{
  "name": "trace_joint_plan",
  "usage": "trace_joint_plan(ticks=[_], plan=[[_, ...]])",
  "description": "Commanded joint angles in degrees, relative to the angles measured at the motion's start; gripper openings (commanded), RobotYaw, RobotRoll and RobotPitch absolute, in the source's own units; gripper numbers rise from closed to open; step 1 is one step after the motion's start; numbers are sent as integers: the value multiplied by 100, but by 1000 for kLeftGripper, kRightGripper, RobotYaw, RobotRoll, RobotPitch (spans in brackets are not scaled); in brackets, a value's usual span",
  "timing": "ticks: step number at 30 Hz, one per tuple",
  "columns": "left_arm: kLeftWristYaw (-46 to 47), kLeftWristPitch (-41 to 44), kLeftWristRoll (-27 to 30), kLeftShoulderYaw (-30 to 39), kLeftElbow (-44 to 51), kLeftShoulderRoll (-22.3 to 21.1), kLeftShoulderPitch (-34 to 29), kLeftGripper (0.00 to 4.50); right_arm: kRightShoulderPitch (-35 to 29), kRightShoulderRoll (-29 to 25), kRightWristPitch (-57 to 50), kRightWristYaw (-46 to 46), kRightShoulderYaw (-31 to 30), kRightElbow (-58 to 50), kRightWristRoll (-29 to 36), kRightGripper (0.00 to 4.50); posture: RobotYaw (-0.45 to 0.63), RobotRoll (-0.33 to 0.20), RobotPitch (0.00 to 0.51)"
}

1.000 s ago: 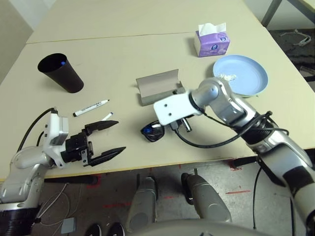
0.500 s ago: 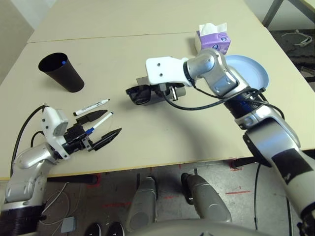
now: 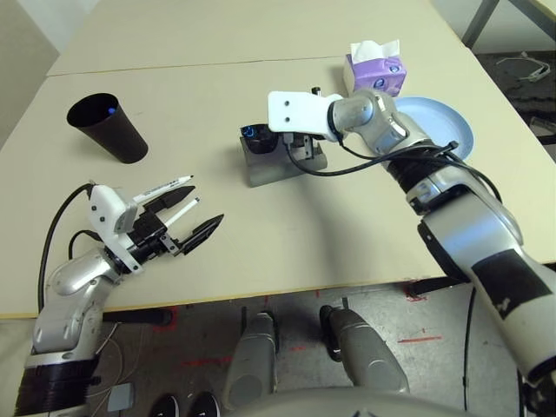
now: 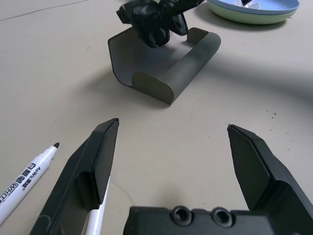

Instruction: Organize and tidy the items on the table.

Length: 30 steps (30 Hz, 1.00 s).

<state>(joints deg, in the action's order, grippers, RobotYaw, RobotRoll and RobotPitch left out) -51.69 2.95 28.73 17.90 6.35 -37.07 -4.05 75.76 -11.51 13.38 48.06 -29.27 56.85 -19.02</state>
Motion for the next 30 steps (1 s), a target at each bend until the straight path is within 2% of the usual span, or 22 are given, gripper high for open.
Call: trace_joint_plan(ticks=[1, 18, 30], plan=[[-68, -31, 11, 64, -17, -16, -71, 4500, 107, 52, 40, 93, 129, 25, -16, 234, -100, 0, 226], [-100, -6, 106, 124, 56, -28, -54, 4500, -332, 65, -127, 506, 58, -29, -208, 234, -90, 0, 233], [-154, -6, 130, 70, 82, -9, -19, 4500, -358, 94, -161, 400, 54, -24, -330, 234, -93, 0, 235]])
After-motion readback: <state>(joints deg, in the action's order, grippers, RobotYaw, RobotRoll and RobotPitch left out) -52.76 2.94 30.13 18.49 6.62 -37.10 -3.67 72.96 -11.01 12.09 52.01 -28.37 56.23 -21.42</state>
